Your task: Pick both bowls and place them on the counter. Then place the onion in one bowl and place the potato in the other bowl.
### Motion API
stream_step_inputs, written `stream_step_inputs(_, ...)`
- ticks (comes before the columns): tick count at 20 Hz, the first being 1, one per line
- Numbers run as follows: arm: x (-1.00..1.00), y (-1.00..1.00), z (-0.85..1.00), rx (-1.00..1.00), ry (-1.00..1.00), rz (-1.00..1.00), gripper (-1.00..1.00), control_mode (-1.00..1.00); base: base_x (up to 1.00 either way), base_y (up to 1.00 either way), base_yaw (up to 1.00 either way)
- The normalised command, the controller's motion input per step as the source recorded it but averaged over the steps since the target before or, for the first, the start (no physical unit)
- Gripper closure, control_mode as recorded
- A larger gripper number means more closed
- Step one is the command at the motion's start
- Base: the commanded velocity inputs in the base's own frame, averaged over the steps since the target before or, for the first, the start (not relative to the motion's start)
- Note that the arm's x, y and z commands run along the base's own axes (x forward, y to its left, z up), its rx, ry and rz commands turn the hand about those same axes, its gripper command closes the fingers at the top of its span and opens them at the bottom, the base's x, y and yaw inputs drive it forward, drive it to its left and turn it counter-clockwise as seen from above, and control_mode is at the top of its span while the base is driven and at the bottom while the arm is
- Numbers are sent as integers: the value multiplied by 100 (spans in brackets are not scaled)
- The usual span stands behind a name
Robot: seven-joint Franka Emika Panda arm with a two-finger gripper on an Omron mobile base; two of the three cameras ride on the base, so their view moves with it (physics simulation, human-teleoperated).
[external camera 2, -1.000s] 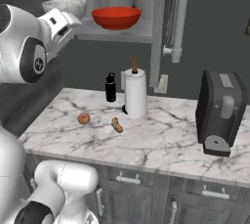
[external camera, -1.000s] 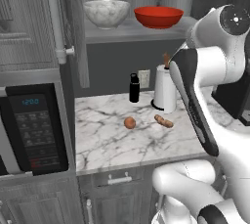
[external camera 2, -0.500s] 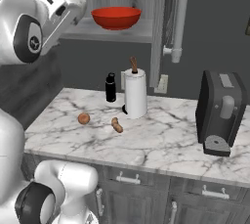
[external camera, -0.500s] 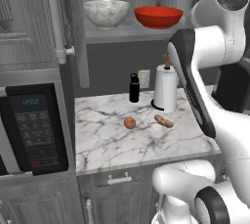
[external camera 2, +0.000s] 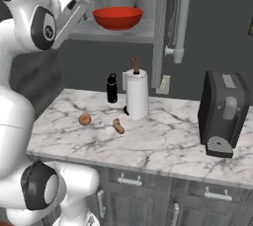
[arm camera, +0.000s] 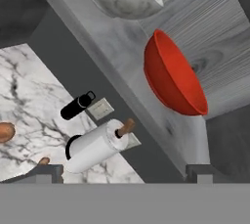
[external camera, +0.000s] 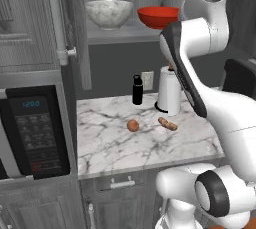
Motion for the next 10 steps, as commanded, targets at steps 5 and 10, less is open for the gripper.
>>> stream_step_inputs(5,52,-6,0,0,0,0,-100,-100,0,0,0)
stream_step_inputs(10,40,-3,0,0,0,0,-100,-100,0,0,0)
